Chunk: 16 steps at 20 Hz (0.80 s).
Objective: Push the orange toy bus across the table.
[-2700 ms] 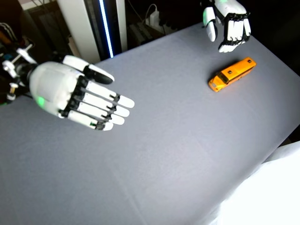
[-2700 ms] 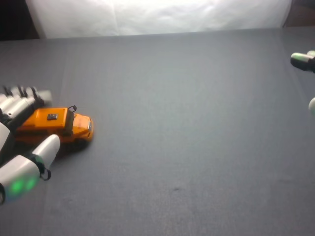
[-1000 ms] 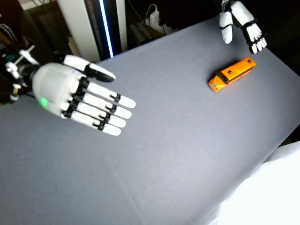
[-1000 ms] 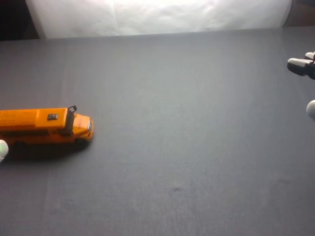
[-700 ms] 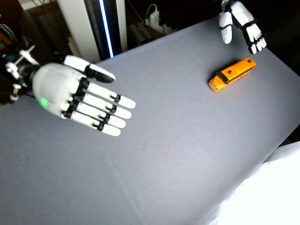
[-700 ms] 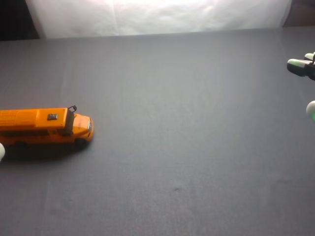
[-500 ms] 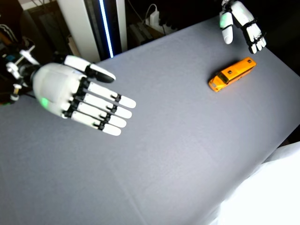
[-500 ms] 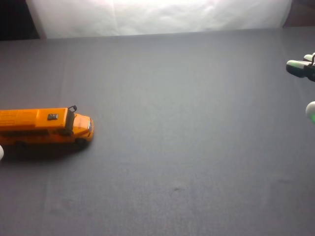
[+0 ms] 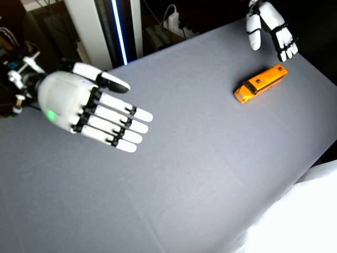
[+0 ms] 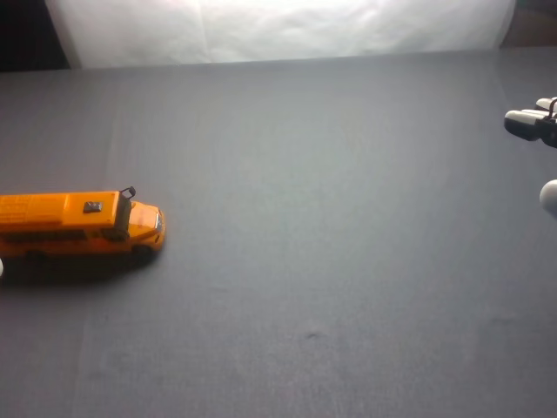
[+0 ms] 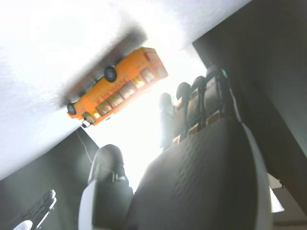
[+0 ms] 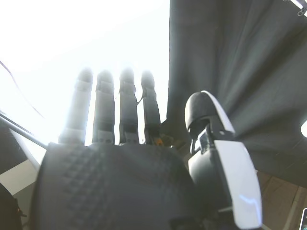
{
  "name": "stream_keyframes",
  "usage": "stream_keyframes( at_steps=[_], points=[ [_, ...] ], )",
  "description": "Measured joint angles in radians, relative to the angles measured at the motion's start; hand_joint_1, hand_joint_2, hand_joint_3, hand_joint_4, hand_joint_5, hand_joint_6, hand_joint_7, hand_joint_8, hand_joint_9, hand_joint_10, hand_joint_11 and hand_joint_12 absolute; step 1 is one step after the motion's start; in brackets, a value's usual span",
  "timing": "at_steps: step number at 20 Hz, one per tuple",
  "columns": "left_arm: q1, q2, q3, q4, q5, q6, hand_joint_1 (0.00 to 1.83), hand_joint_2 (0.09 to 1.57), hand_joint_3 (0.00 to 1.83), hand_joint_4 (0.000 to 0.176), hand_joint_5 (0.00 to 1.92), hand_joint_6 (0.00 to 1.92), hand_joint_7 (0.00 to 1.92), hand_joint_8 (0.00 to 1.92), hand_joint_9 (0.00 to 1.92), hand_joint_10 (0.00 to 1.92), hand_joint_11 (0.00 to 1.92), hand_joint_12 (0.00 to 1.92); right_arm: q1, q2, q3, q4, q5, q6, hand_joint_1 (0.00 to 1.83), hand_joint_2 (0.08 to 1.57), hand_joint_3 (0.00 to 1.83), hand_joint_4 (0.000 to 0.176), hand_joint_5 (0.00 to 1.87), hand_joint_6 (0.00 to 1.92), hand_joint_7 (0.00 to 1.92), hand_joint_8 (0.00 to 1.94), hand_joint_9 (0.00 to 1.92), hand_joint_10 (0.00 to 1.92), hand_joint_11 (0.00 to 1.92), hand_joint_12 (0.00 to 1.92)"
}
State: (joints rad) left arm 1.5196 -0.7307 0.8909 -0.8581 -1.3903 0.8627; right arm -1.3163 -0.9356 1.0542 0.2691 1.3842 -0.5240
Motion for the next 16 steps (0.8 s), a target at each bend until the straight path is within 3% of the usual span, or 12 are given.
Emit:
stream_keyframes(
  at_steps=[2, 3, 5, 6, 8, 10, 12, 15, 16],
  points=[
    [0.000, 0.007, 0.000, -0.014, 0.009, 0.010, 0.00, 1.23, 0.00, 0.084, 0.23, 0.00, 0.12, 0.00, 0.04, 0.01, 0.01, 0.00, 0.000, 0.000, 0.000, -0.002, 0.000, 0.000, 0.19, 1.42, 0.00, 0.000, 0.39, 0.00, 0.37, 0.00, 0.23, 0.00, 0.17, 0.05],
    [0.000, 0.010, 0.000, -0.021, 0.010, 0.011, 0.00, 1.29, 0.01, 0.050, 0.25, 0.00, 0.16, 0.00, 0.09, 0.01, 0.07, 0.03, 0.000, -0.001, 0.000, -0.001, 0.001, 0.000, 0.19, 1.42, 0.00, 0.000, 0.38, 0.00, 0.37, 0.00, 0.24, 0.00, 0.17, 0.05],
    [0.000, 0.012, 0.000, -0.032, 0.009, 0.021, 0.05, 1.30, 0.00, 0.012, 0.24, 0.00, 0.16, 0.00, 0.11, 0.01, 0.09, 0.04, 0.000, -0.002, 0.000, -0.001, 0.000, 0.000, 0.19, 1.42, 0.00, 0.000, 0.38, 0.00, 0.37, 0.00, 0.24, 0.00, 0.17, 0.05],
    [0.000, 0.012, 0.000, -0.034, 0.016, 0.024, 0.07, 1.30, 0.00, 0.007, 0.25, 0.00, 0.16, 0.00, 0.12, 0.01, 0.11, 0.04, 0.000, -0.002, 0.000, -0.001, 0.000, 0.001, 0.19, 1.41, 0.00, 0.000, 0.38, 0.00, 0.37, 0.00, 0.23, 0.00, 0.17, 0.05],
    [0.000, 0.012, 0.003, -0.036, 0.034, 0.032, 0.05, 1.28, 0.00, 0.020, 0.25, 0.00, 0.17, 0.00, 0.14, 0.01, 0.15, 0.06, 0.000, -0.002, 0.000, -0.001, 0.000, 0.003, 0.19, 1.42, 0.00, 0.000, 0.39, 0.00, 0.37, 0.00, 0.23, 0.00, 0.16, 0.05],
    [0.000, 0.012, 0.008, -0.041, 0.051, 0.043, 0.06, 1.29, 0.00, 0.016, 0.25, 0.00, 0.16, 0.00, 0.14, 0.01, 0.15, 0.05, 0.000, -0.002, 0.000, -0.002, -0.001, 0.004, 0.19, 1.42, 0.00, 0.000, 0.39, 0.01, 0.38, 0.00, 0.23, 0.00, 0.17, 0.05],
    [0.000, 0.012, 0.010, -0.045, 0.063, 0.046, 0.07, 1.29, 0.00, 0.002, 0.25, 0.00, 0.16, 0.00, 0.13, 0.00, 0.14, 0.05, 0.000, -0.002, 0.000, -0.001, -0.002, 0.004, 0.19, 1.42, 0.00, 0.000, 0.40, 0.00, 0.37, 0.00, 0.23, 0.00, 0.16, 0.04],
    [0.000, 0.011, 0.018, -0.038, 0.082, 0.047, 0.13, 1.27, 0.00, 0.000, 0.24, 0.00, 0.18, 0.00, 0.16, 0.01, 0.19, 0.06, 0.000, -0.002, 0.000, -0.003, -0.004, 0.005, 0.19, 1.42, 0.00, 0.000, 0.40, 0.00, 0.38, 0.00, 0.22, 0.00, 0.16, 0.04],
    [0.000, 0.011, 0.023, -0.033, 0.086, 0.048, 0.14, 1.26, 0.00, 0.013, 0.23, 0.00, 0.18, 0.00, 0.17, 0.01, 0.20, 0.06, 0.000, -0.002, 0.000, -0.003, -0.006, 0.005, 0.18, 1.42, 0.00, 0.000, 0.40, 0.01, 0.39, 0.01, 0.23, 0.00, 0.16, 0.04]
  ],
)
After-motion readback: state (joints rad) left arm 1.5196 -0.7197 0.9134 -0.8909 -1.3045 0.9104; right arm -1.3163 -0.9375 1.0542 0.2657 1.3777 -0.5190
